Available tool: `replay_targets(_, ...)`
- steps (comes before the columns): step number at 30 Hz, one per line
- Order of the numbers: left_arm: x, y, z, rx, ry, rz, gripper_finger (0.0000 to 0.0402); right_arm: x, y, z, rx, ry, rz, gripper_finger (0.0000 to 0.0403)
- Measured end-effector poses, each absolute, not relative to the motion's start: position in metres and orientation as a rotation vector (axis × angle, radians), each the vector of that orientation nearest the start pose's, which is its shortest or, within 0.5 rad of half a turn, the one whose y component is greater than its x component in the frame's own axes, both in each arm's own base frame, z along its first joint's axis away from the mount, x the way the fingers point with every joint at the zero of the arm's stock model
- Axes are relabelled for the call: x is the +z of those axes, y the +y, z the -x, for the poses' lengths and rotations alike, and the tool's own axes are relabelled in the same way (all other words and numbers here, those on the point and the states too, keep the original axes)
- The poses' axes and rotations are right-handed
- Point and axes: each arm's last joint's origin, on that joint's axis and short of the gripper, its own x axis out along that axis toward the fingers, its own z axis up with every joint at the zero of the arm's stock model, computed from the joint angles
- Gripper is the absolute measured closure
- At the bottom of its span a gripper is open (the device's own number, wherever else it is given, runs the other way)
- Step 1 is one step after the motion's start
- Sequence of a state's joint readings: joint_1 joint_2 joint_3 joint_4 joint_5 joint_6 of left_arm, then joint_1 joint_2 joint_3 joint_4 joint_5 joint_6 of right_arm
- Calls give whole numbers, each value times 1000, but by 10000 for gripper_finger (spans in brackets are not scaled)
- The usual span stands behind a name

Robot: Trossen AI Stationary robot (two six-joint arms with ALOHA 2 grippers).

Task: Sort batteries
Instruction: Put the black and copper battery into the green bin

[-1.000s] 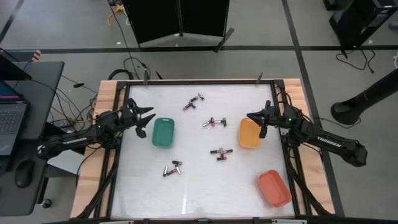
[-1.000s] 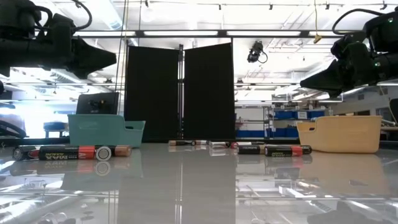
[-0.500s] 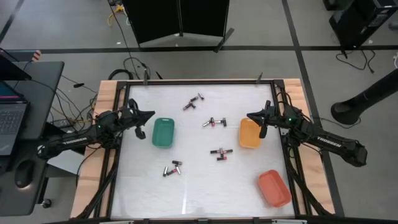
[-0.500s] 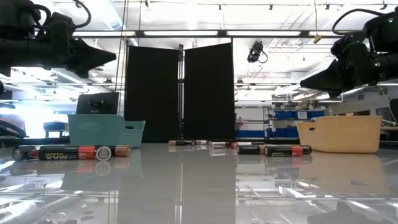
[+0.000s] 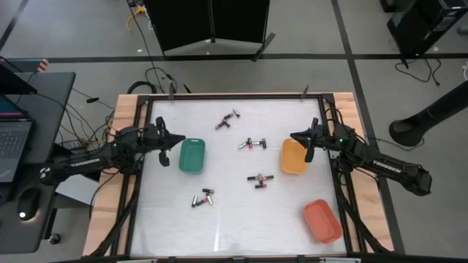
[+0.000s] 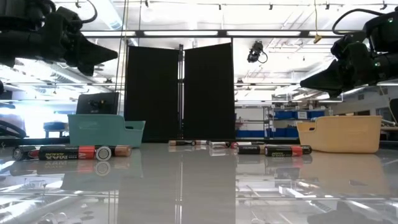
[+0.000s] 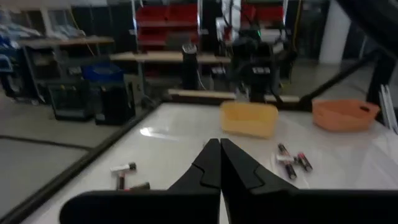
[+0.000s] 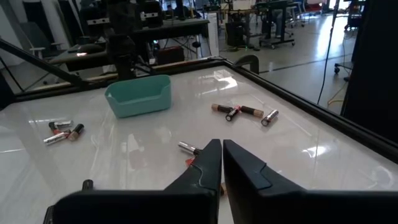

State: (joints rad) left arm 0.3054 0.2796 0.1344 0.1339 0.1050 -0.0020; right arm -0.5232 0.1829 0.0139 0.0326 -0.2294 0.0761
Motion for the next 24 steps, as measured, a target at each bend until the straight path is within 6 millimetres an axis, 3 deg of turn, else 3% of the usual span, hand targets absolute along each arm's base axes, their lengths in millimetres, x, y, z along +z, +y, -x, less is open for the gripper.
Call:
replay_targets(14,239,39,-164,54,392,34,397,156,-48,-96,-298,116,-126,373)
replay_targets(24,267,5,-207,-137,623,-9,397,156,-48,-96,-298,116,-126,374)
